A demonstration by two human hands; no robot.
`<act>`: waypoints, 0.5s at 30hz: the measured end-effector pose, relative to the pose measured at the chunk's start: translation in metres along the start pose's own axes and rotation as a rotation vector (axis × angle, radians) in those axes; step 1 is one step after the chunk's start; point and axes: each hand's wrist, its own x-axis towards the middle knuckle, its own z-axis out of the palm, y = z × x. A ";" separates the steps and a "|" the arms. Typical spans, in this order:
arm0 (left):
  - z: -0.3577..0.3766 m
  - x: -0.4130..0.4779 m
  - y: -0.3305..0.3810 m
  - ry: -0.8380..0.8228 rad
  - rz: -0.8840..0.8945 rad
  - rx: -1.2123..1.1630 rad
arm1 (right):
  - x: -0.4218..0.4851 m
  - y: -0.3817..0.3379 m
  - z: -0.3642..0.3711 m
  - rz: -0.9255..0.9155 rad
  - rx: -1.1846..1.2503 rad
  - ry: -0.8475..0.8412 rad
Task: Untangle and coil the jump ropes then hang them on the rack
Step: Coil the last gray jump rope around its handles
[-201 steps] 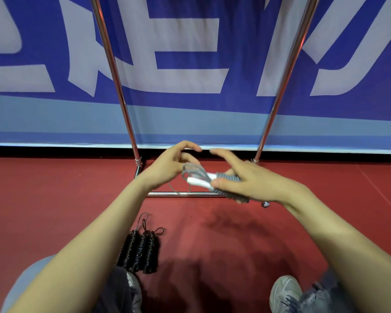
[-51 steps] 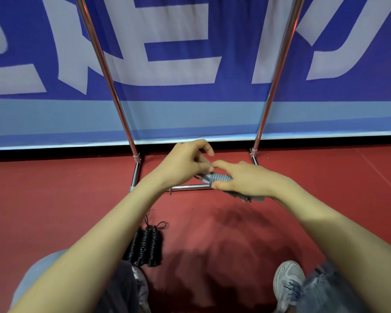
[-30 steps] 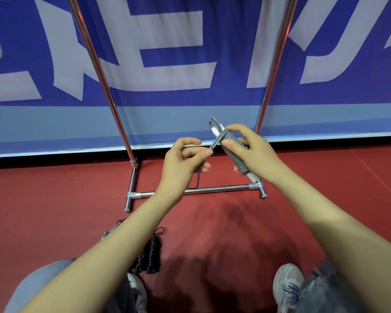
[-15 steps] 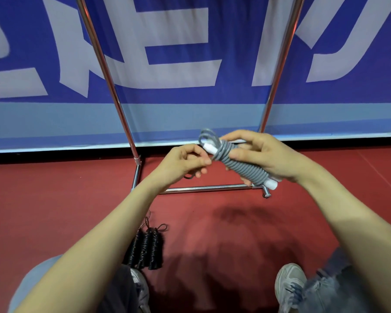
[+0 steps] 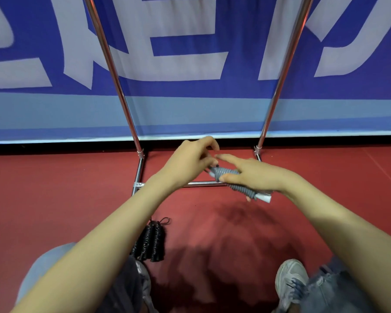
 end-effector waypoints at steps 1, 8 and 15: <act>0.003 -0.001 0.000 0.081 0.025 0.013 | 0.002 0.001 0.000 -0.020 -0.042 0.072; 0.005 -0.004 0.007 0.451 -0.054 -0.403 | 0.007 -0.002 0.001 -0.137 0.247 0.414; 0.013 -0.001 0.016 0.461 -0.253 -0.863 | -0.002 -0.013 0.007 -0.200 0.597 0.485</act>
